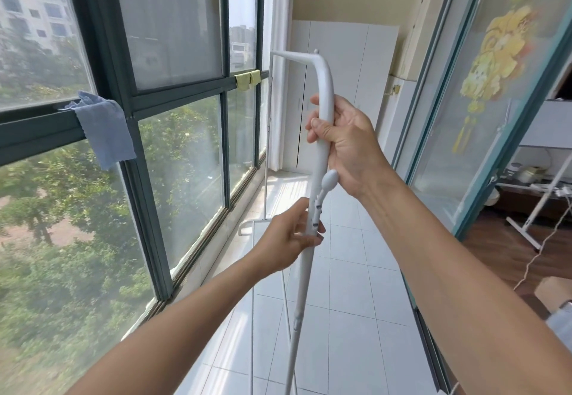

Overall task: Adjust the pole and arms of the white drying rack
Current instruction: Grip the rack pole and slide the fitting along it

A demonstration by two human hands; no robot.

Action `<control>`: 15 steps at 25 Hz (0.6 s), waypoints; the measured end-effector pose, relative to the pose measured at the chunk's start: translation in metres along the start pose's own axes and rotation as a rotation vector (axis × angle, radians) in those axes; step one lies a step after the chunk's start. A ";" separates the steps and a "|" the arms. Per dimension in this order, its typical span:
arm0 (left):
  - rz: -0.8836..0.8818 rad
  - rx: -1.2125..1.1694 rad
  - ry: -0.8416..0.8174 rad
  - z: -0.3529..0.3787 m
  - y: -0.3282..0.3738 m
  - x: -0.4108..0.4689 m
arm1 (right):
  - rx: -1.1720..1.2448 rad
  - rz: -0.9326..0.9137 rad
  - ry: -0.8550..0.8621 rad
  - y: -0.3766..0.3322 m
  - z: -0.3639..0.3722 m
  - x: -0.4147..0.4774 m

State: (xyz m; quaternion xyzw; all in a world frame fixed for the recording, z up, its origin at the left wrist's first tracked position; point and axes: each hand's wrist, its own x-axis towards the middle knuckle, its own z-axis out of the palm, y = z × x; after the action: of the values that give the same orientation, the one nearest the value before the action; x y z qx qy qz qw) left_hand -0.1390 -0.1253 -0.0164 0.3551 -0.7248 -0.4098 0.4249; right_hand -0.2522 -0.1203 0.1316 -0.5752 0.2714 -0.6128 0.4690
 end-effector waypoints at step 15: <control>0.015 -0.004 -0.056 -0.026 -0.074 0.175 | -0.058 -0.053 0.064 0.071 -0.067 0.159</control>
State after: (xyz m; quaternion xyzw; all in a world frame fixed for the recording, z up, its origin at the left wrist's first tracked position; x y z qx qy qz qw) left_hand -0.1712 -0.3141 -0.0178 0.3375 -0.7382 -0.4177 0.4082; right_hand -0.2815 -0.3041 0.1285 -0.5756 0.2889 -0.6349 0.4267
